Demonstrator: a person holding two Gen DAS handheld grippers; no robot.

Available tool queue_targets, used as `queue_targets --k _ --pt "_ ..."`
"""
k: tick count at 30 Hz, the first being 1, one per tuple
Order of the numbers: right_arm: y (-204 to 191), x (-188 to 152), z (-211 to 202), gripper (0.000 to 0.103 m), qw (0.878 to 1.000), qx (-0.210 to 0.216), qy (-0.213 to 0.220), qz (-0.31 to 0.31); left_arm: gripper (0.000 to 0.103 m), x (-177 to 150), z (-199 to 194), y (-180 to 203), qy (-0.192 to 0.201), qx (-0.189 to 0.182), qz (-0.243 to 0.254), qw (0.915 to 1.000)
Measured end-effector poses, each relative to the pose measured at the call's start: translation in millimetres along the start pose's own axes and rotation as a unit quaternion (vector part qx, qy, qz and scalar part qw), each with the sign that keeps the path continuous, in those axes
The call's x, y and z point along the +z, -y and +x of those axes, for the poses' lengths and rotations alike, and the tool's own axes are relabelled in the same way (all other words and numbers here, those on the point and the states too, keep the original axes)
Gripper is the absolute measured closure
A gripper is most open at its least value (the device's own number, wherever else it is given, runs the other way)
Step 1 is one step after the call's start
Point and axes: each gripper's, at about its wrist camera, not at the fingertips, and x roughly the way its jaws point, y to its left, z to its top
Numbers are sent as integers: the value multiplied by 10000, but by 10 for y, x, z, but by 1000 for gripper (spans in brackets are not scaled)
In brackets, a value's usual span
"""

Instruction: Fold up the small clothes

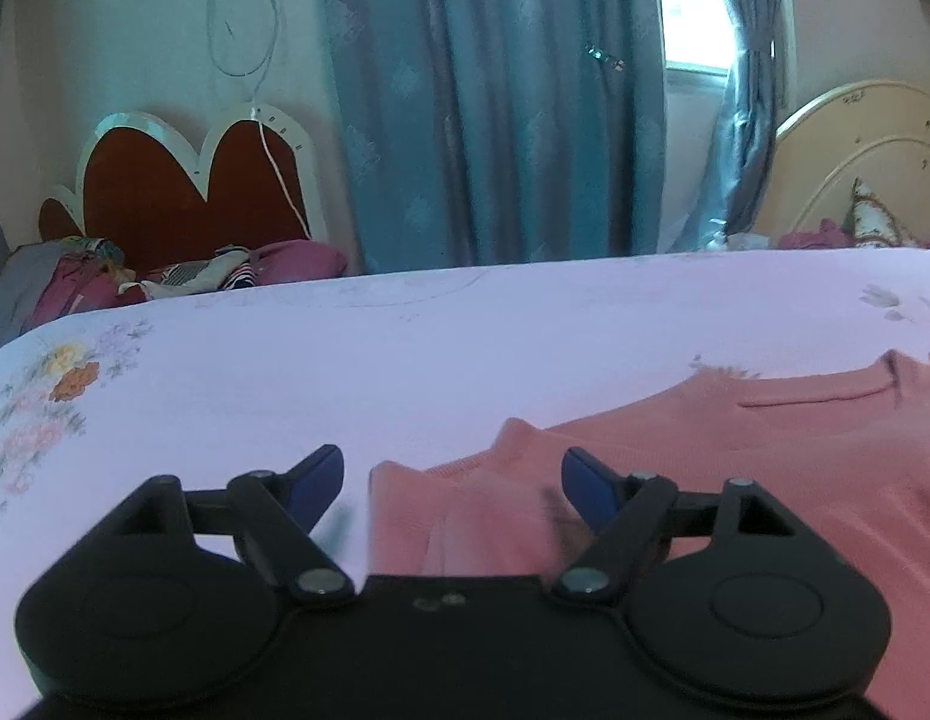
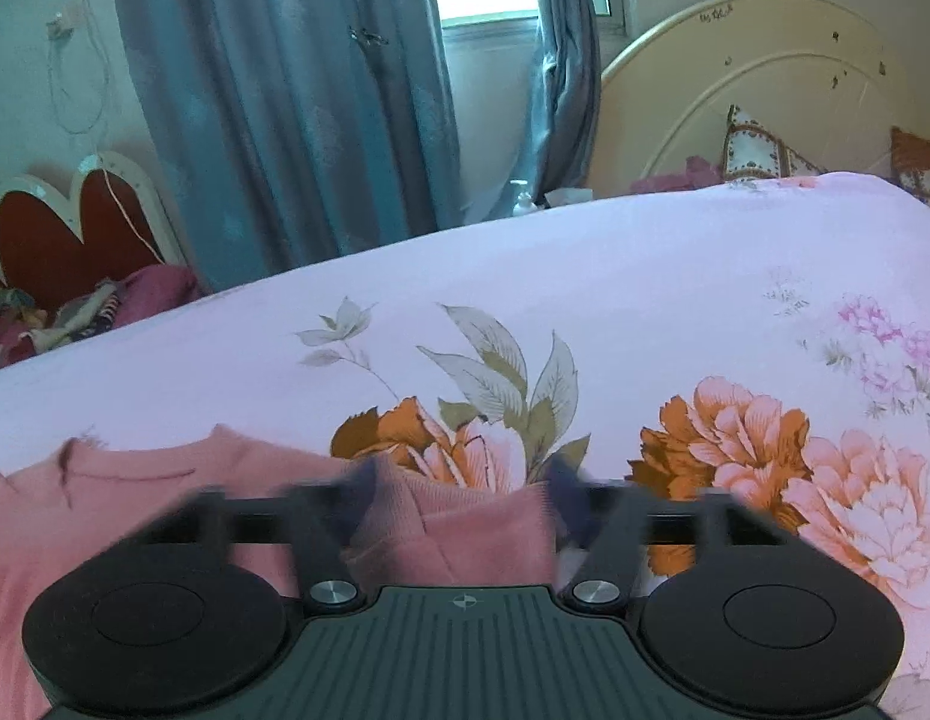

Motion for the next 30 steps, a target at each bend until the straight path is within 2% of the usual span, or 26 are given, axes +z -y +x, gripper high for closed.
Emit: queue_targets --k 1,3,6,7,8,9,11,12,14,19,24,28,30 --pt "-23 -24 4 41 10000 5 -63 -50 24 -8 -61 -4 31 -32 2 10000" --pt "-62 -81 41 60 9996 70 -253 -106 24 -32 -145 21 46 -122 16 9999" --pt "-183 -196 90 60 9981 92 -482 -381 24 -106 -286 91 50 -282 83 9996" --pt "-230 -237 99 64 9974 39 -481 -536 24 -132 -315 120 49 -335 110 9994" --pt "-276 -261 96 80 9966 62 -470 -667 24 -171 -345 154 40 -387 155 9991" --pt "-322 -271 93 87 9960 -15 -439 -777 24 -213 -356 179 25 -413 205 9989" --pt "-399 -295 111 92 9933 -300 -287 -1075 26 -301 -318 224 -80 -403 336 9986" --pt "-396 -310 143 92 9922 -478 -254 -1122 27 -345 -278 226 -173 -367 348 9986" --pt "-305 -311 189 92 9948 -583 -205 -814 26 -426 -199 196 -416 -340 199 9984" --pt "-358 -307 71 91 9965 -573 -152 -596 28 -432 -233 83 -438 -276 -51 9986" --pt "-451 -279 -284 91 9994 -122 0 -339 28 -370 -483 176 -146 -450 -62 9989" --pt "-777 -433 -488 91 9981 317 -68 -519 27 -366 -603 419 -47 -778 31 9970" --pt "-904 -543 -509 91 9970 441 -178 -615 27 -411 -594 547 -96 -826 129 9964"
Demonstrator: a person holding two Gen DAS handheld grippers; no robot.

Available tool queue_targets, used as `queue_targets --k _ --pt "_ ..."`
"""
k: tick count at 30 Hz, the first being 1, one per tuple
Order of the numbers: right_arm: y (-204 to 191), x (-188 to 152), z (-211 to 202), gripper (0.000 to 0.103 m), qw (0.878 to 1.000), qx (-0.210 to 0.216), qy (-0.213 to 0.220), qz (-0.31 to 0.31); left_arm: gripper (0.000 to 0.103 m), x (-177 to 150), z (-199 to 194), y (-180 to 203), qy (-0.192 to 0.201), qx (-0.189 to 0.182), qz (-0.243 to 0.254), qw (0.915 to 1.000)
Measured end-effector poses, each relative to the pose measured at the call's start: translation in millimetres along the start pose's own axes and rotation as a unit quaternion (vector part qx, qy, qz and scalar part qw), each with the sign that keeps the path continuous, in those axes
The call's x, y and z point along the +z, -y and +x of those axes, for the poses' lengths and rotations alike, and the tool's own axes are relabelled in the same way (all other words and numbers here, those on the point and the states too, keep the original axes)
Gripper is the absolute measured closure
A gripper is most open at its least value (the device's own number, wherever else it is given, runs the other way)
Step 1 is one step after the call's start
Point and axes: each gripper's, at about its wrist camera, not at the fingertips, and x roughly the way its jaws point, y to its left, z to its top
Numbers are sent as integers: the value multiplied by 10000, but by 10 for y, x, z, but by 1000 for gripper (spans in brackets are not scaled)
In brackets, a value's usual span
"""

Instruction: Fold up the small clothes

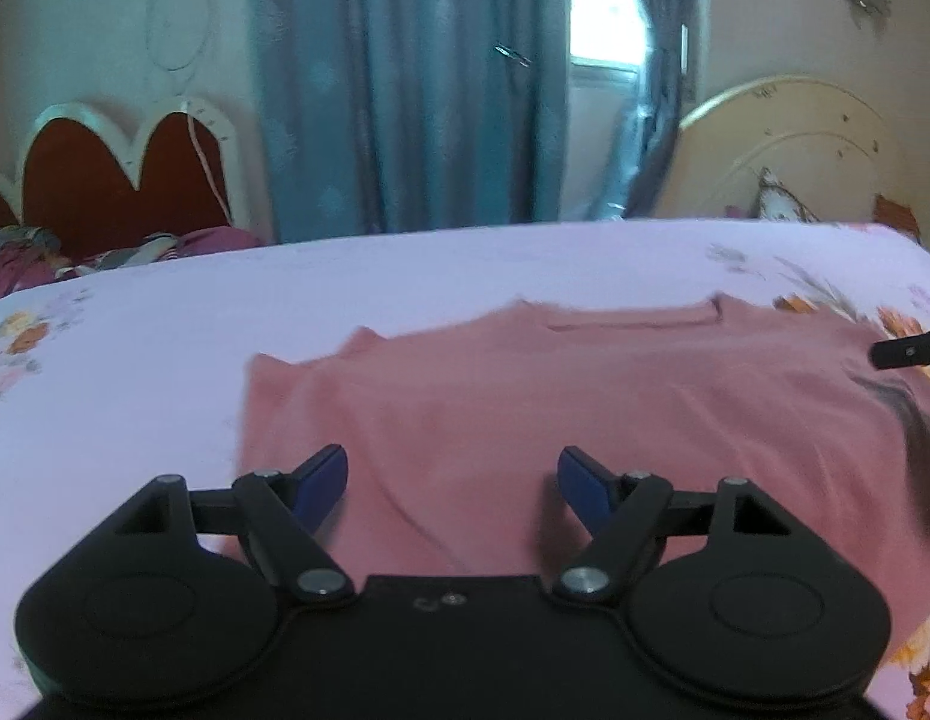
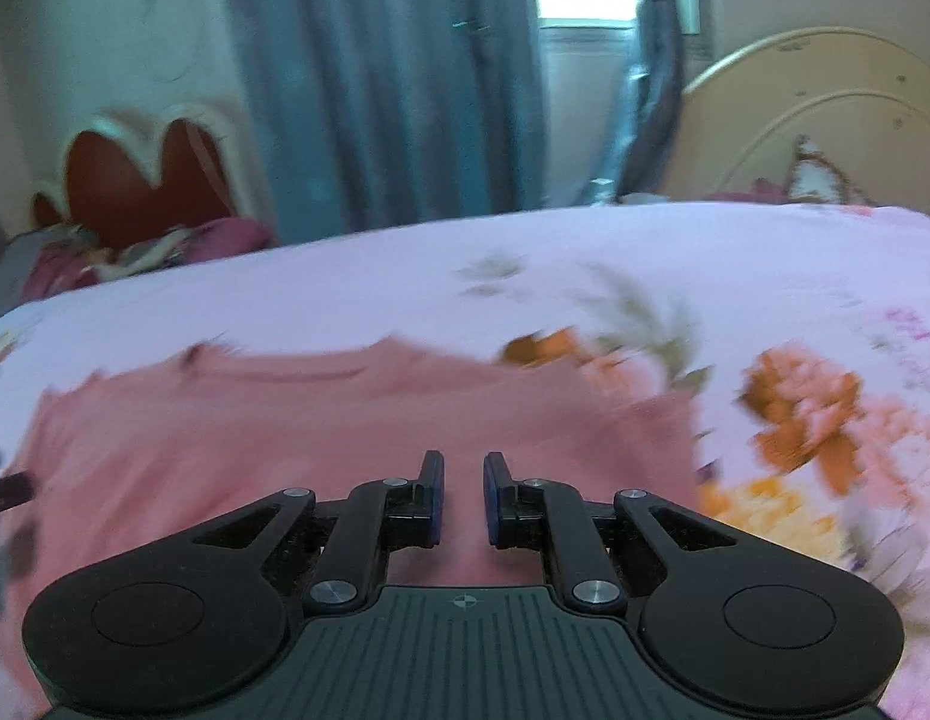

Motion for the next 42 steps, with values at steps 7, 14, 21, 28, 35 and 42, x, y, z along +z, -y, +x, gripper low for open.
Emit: queue_targets --k 7,14,21,28,35,42 --pt "30 -385 47 91 9977 -530 -233 -358 18 -260 120 -107 -359 122 -404 9985" --pt "82 -371 29 91 9971 -644 -285 -274 16 -220 146 -171 -513 154 -531 9972" --pt "-129 -487 -198 91 9991 -367 -146 -129 15 -180 151 -120 -622 280 -546 9962" --pt "-44 -571 -254 91 9978 -594 -246 -151 14 -156 172 -108 -696 310 -555 9955" --pt "18 -677 -378 91 9961 -811 -344 -28 17 -134 118 -112 -689 302 -490 9960" --pt "-271 -696 -603 91 9988 -398 -258 99 20 -209 -291 -136 -459 130 -385 9981"
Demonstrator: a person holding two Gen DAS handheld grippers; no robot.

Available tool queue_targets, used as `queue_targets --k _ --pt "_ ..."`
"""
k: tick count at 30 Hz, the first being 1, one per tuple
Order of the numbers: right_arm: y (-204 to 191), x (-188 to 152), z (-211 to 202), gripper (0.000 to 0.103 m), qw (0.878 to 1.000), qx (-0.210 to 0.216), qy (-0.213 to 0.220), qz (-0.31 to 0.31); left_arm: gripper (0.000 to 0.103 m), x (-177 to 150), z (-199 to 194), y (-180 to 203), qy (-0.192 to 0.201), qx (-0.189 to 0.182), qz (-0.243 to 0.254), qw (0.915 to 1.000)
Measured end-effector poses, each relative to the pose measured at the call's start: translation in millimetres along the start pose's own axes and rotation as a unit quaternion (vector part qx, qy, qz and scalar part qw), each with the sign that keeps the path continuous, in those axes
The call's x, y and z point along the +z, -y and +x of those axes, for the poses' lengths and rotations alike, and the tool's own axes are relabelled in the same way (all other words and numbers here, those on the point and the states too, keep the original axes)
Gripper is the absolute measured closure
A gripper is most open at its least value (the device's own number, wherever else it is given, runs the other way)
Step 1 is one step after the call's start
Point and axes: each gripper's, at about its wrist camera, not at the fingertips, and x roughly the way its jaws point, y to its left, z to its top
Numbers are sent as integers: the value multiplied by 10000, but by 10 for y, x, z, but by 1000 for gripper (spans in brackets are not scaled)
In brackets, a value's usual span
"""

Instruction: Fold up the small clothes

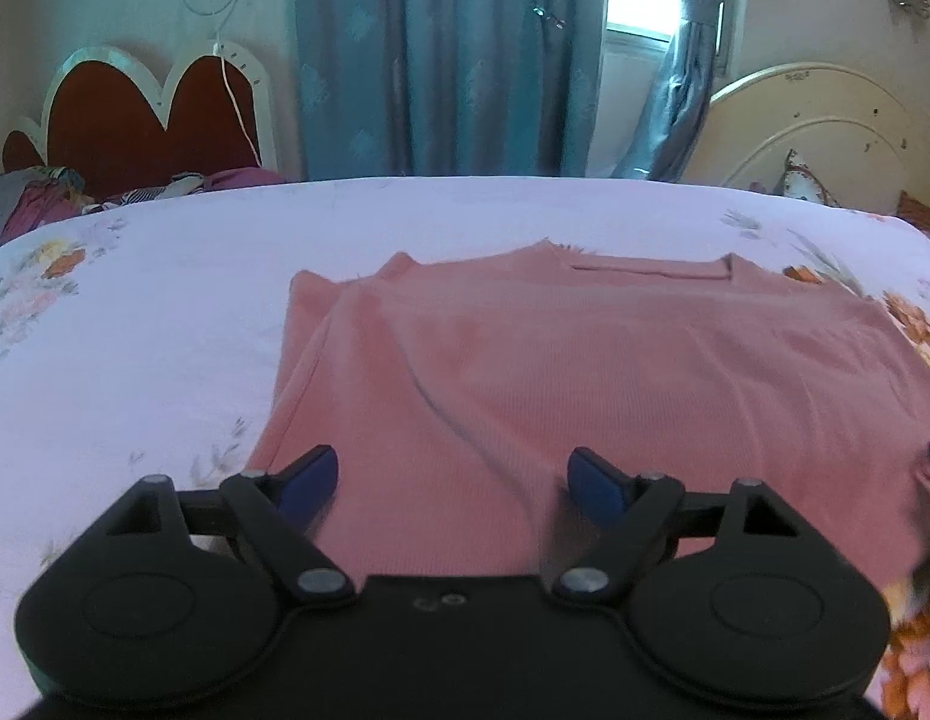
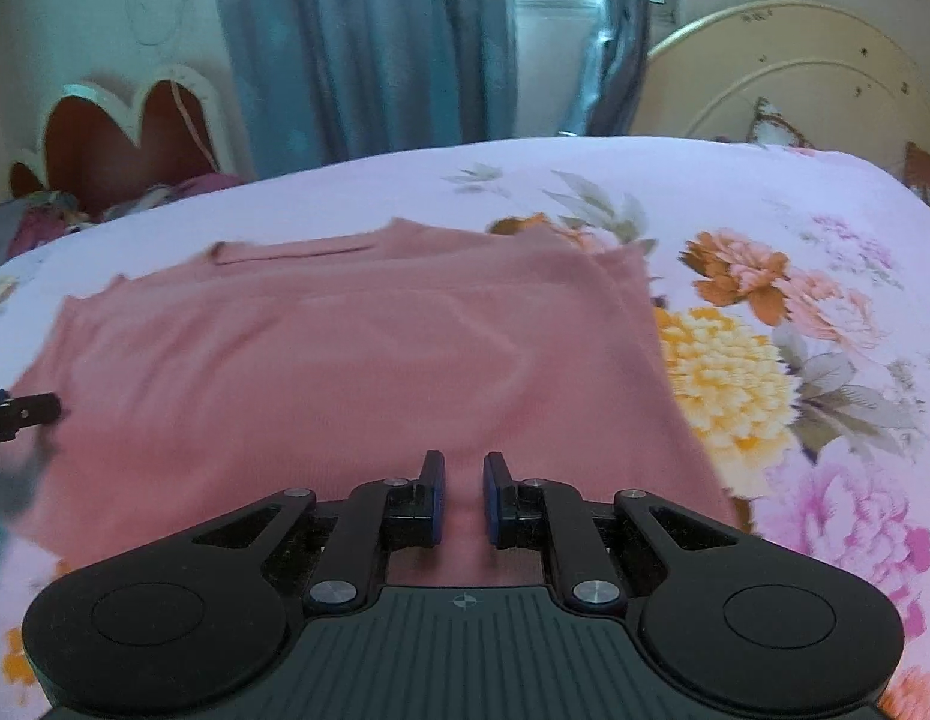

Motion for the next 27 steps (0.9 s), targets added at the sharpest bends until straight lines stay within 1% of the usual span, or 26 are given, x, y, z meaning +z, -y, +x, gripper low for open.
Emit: queue_targets --k 1,3,4,7,10,12,15,19,24,25,26,27 --pt "-76 -39 22 91 9999 20 -86 -86 19 -45 -16 -14 -28 -11 -7 10000" --pt "-152 -130 113 91 9993 -112 -338 -127 19 -163 4 -55 -233 19 -14 9997" --pt "-147 -163 132 91 9992 -128 -365 -64 19 -219 22 -72 -317 53 14 9995" --pt "-150 -159 92 91 9991 -137 -398 -15 19 -294 -35 -116 -322 22 50 9995" --pt "-190 -115 0 91 9995 -33 -324 3 19 -307 -158 -186 -398 -85 -186 9990" --pt "-243 -94 -70 91 9997 35 -236 22 19 -320 -260 -253 -455 -149 -497 9976" --pt "-367 -50 -124 91 9996 207 -180 -2 19 -349 -378 -339 -661 -291 -951 9928" --pt "-558 6 -132 91 9989 415 -147 -145 18 -394 -397 -395 -920 -543 -1306 9857" --pt "-716 87 -127 89 9982 568 -61 -186 16 -505 -384 -512 -1108 -857 -1959 9706" --pt "-731 96 -114 78 9981 584 -54 -200 16 -521 -371 -523 -1091 -886 -2039 9689" --pt "-755 112 -103 64 9981 584 -25 -205 13 -544 -367 -540 -1037 -922 -2117 9674" --pt "-781 123 -102 31 9981 576 73 -207 12 -556 -354 -547 -1009 -962 -2168 9662"
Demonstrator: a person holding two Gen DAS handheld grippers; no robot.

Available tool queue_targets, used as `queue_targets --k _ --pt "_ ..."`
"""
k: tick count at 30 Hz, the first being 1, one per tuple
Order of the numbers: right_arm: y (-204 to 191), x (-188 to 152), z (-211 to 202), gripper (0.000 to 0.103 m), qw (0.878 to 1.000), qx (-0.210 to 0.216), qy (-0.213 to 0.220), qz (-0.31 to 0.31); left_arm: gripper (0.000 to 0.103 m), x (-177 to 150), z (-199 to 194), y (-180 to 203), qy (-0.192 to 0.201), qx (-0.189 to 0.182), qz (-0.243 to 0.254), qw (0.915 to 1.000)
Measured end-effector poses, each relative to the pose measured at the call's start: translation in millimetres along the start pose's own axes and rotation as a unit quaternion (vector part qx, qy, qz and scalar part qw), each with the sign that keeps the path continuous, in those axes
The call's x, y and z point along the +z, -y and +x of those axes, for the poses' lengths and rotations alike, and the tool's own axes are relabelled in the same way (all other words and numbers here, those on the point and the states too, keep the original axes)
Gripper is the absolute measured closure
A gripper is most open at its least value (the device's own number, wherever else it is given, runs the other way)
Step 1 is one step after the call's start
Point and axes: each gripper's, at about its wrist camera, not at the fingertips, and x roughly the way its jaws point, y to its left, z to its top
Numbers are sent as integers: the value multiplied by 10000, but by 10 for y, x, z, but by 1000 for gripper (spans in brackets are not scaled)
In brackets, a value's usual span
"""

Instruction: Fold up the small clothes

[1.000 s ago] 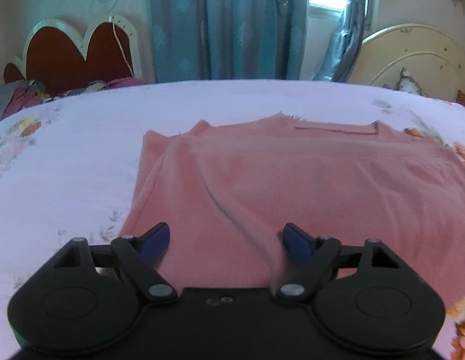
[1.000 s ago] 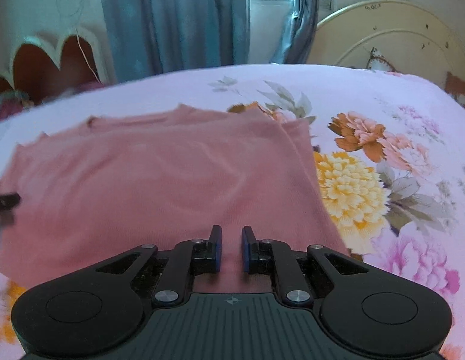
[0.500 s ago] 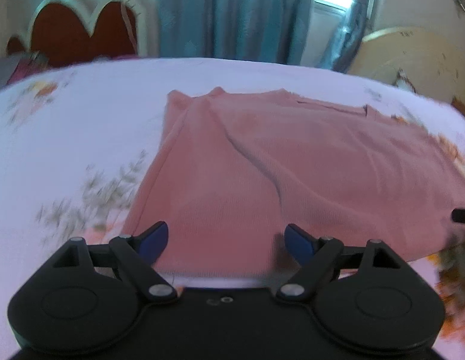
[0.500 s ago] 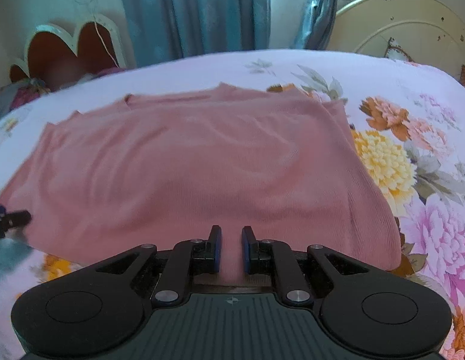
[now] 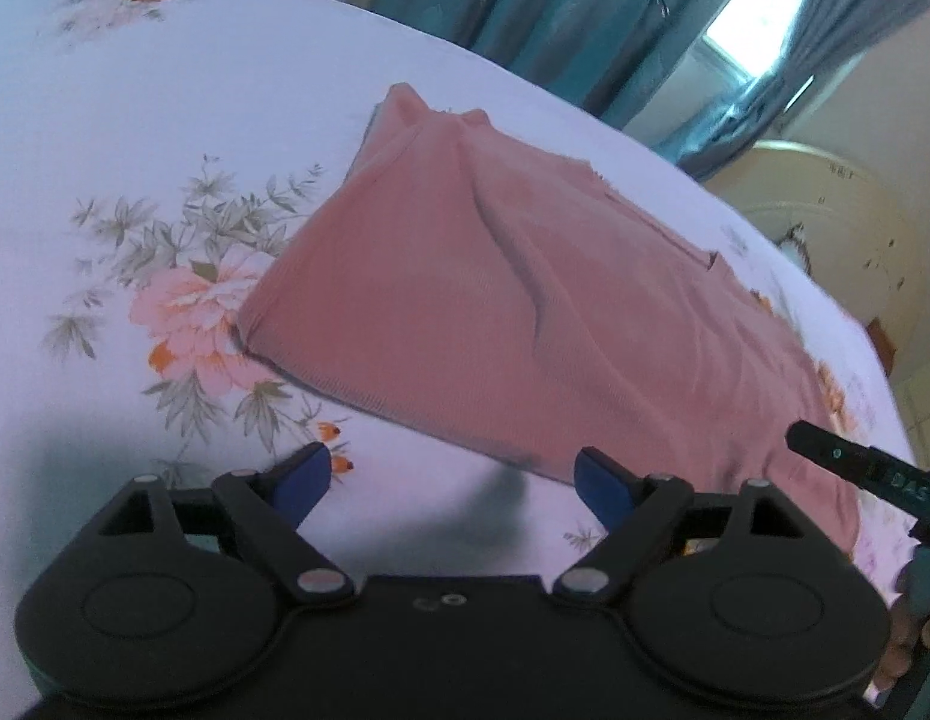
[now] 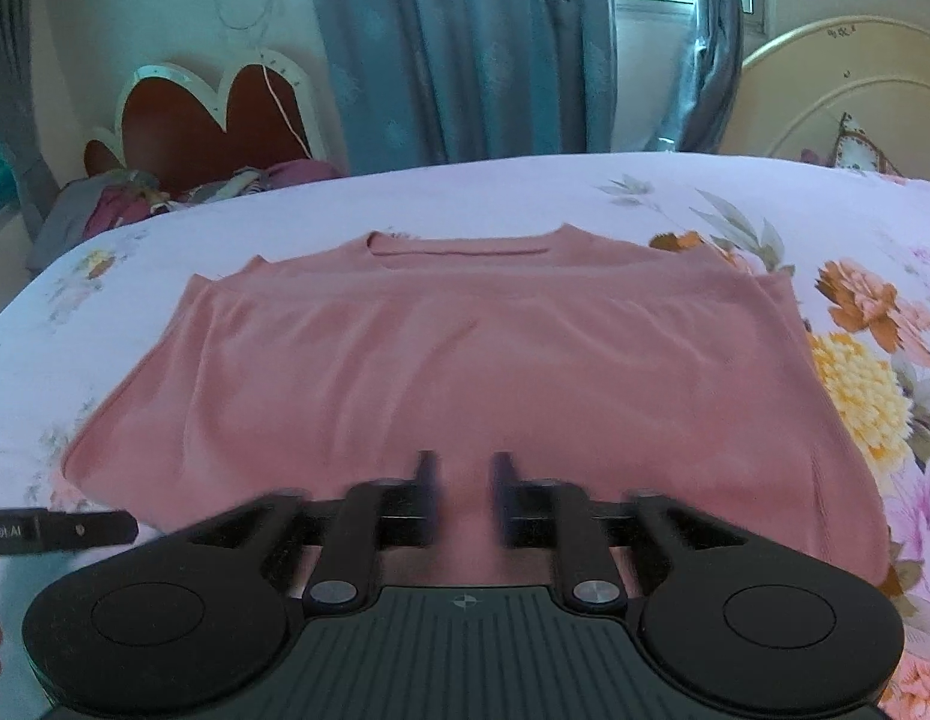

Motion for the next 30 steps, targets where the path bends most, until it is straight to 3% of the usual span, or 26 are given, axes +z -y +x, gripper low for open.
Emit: queue_targets --k 1,7,8,9,10,13,15,16,18,20,21,23,26,30 --pt "-22 0 -6 24 9999 -12 149 -38 9 1 10 1 26 -35 -38 10000" --pt "-21 107 199 26 9998 -68 167 126 5 70 145 -32 439 -296 -419 9977" --pt "-18 135 230 33 9997 -90 184 128 5 89 163 -46 502 -345 -509 9968" --pt "-16 163 269 51 9998 -84 156 131 5 112 186 -66 571 -423 -617 9956" --pt "-11 194 320 59 9998 -70 109 161 5 139 215 -90 651 -515 -728 9939" --pt "-18 246 432 59 9997 -114 115 156 9 205 296 -144 876 -663 -1000 9889" --pt "-50 276 500 63 9998 -121 145 89 16 262 353 -171 1025 -704 -1156 9855" --pt "-65 282 539 72 9998 -112 127 57 19 299 394 -186 1093 -725 -1234 9837" --pt "-84 283 638 74 9999 -148 57 35 28 349 450 -198 1195 -732 -1300 9816" --pt "-86 228 761 74 9997 -213 -112 3 52 396 518 -226 1227 -777 -1390 9796" --pt "-85 190 836 74 9994 -221 -248 -32 57 405 545 -262 1257 -808 -1494 9774" --pt "-116 129 892 74 9990 -307 -162 -277 82 409 622 -341 1260 -937 -1785 9713" --pt "-116 154 889 74 9987 -321 -256 -288 88 400 702 -401 1264 -1058 -1992 9660" --pt "-115 62 875 74 9986 -339 -102 -392 91 387 656 -363 1339 -1010 -1840 9685"
